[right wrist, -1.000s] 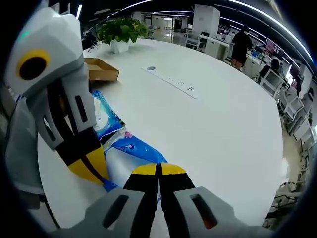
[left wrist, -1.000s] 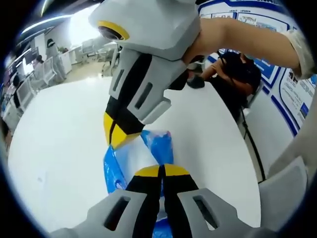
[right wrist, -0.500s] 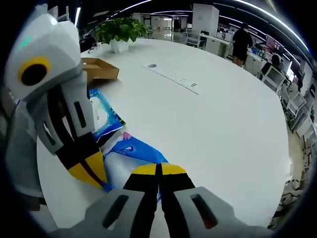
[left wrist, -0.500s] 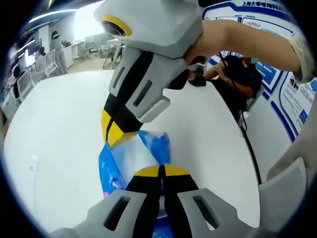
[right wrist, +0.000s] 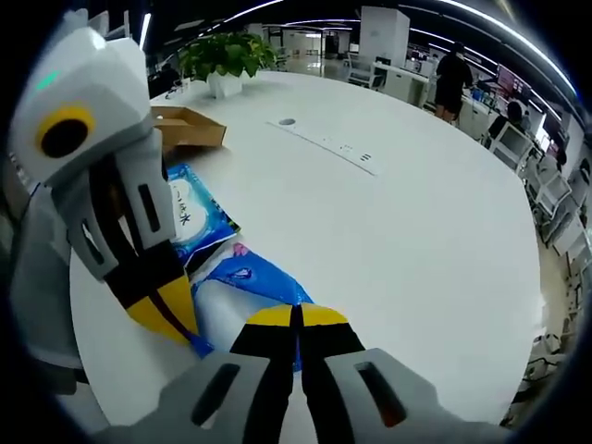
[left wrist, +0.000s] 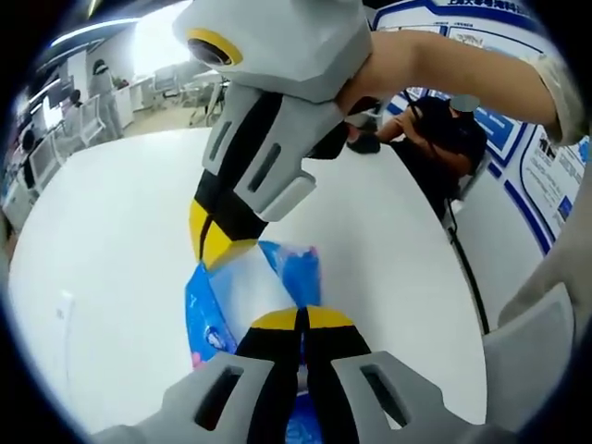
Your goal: Operate the shoe box by opening the lid, removing the specified soft item, and placing it in the target area until the item is outside and the box remains undamaged.
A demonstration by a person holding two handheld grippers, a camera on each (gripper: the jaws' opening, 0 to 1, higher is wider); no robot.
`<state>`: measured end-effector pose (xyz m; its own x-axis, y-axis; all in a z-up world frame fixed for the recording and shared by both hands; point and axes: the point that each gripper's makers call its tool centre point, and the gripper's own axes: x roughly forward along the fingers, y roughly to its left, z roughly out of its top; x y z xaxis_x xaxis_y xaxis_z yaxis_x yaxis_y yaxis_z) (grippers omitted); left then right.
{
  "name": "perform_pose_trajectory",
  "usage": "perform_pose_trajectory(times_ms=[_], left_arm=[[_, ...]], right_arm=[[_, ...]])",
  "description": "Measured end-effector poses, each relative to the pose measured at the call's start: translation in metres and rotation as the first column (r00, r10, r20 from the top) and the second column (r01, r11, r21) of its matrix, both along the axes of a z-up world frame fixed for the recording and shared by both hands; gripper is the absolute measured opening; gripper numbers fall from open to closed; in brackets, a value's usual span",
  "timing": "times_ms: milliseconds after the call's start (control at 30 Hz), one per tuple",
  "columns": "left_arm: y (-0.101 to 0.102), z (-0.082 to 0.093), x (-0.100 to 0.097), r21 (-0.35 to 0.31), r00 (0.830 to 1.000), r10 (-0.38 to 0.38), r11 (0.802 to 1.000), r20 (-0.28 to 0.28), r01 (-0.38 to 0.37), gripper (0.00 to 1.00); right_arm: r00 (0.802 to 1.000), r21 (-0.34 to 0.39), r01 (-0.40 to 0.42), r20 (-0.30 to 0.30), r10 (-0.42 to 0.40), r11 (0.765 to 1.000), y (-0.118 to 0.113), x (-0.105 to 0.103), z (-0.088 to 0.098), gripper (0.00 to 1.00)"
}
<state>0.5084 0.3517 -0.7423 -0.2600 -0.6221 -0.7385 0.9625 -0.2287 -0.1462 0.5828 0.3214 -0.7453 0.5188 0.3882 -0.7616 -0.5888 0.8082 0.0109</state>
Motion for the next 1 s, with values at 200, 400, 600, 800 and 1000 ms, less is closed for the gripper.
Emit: perform_pose_trajectory(times_ms=[200, 400, 600, 800, 1000], left_arm=[[0.000, 0.001, 0.001, -0.007, 1.000, -0.002, 1.000, 0.022, 0.003, 0.00], [0.000, 0.010, 0.001, -0.021, 0.998, -0.006, 1.000, 0.055, 0.007, 0.02], [0.006, 0.020, 0.004, -0.025, 0.996, 0.005, 1.000, 0.084, -0.003, 0.07], [0.018, 0.030, 0.007, -0.023, 0.994, 0.029, 0.999, 0.110, -0.027, 0.12], [0.035, 0.037, 0.007, -0.023, 0.991, 0.065, 0.998, 0.120, -0.063, 0.15]], right_arm=[[1.000, -0.016, -0.008, 0.006, 0.008, 1.000, 0.001, 0.000, 0.000, 0.00], [1.000, -0.030, 0.007, 0.017, -0.007, 1.000, 0.001, -0.005, 0.003, 0.05], [0.998, -0.028, 0.042, 0.046, -0.041, 0.999, 0.000, -0.010, 0.013, 0.08], [0.995, -0.025, 0.075, 0.072, -0.073, 0.997, -0.002, -0.019, 0.029, 0.10], [0.990, -0.006, 0.106, 0.095, -0.105, 0.994, 0.002, -0.029, 0.042, 0.12]])
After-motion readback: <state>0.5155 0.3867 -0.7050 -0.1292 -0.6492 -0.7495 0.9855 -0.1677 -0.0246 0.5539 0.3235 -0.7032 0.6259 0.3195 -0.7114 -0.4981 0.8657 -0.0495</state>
